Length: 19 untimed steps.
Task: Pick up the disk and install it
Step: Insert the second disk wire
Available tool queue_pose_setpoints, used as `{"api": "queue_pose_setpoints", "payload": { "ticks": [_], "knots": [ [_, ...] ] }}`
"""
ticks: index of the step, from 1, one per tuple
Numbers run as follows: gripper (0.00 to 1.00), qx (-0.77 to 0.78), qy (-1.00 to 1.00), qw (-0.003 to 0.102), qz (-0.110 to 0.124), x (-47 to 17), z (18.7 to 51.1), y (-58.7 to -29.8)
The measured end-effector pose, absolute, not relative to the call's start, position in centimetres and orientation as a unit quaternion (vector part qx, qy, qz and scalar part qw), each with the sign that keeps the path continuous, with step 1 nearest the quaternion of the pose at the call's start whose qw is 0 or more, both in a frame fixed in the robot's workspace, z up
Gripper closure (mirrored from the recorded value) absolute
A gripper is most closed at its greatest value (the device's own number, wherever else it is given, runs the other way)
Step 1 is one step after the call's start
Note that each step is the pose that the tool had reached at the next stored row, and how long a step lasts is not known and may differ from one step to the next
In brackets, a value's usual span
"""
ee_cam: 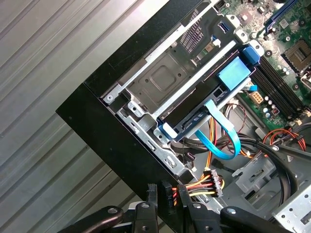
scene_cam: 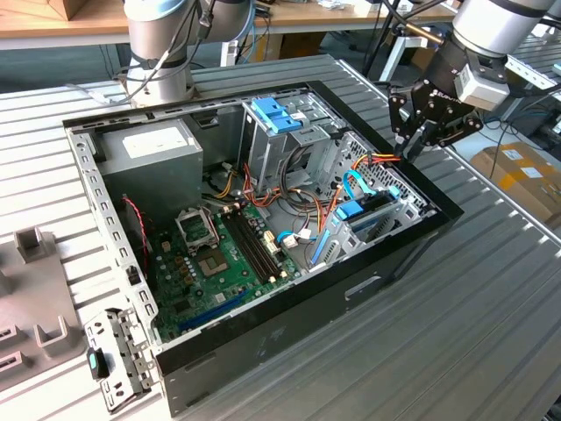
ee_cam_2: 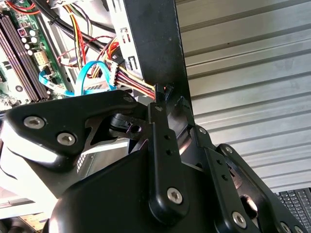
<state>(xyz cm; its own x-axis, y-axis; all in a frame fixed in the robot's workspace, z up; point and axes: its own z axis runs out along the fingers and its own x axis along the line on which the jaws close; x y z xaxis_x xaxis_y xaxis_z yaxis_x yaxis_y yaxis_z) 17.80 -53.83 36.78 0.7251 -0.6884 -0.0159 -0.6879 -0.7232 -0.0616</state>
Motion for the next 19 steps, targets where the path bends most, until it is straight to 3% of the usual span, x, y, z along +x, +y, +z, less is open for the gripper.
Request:
{"api": "queue_pose_setpoints", "payload": {
  "ticks": [3,4,19],
  "knots": [
    [0.71,-0.928,0.371,0.031,-0.004,17.8,36.78,-53.83],
    [0.79,-0.928,0.371,0.031,-0.004,17.8,36.78,-53.83],
    [0.79,-0.942,0.334,0.033,-0.007,17.8,36.75,-53.83]
  ]
}}
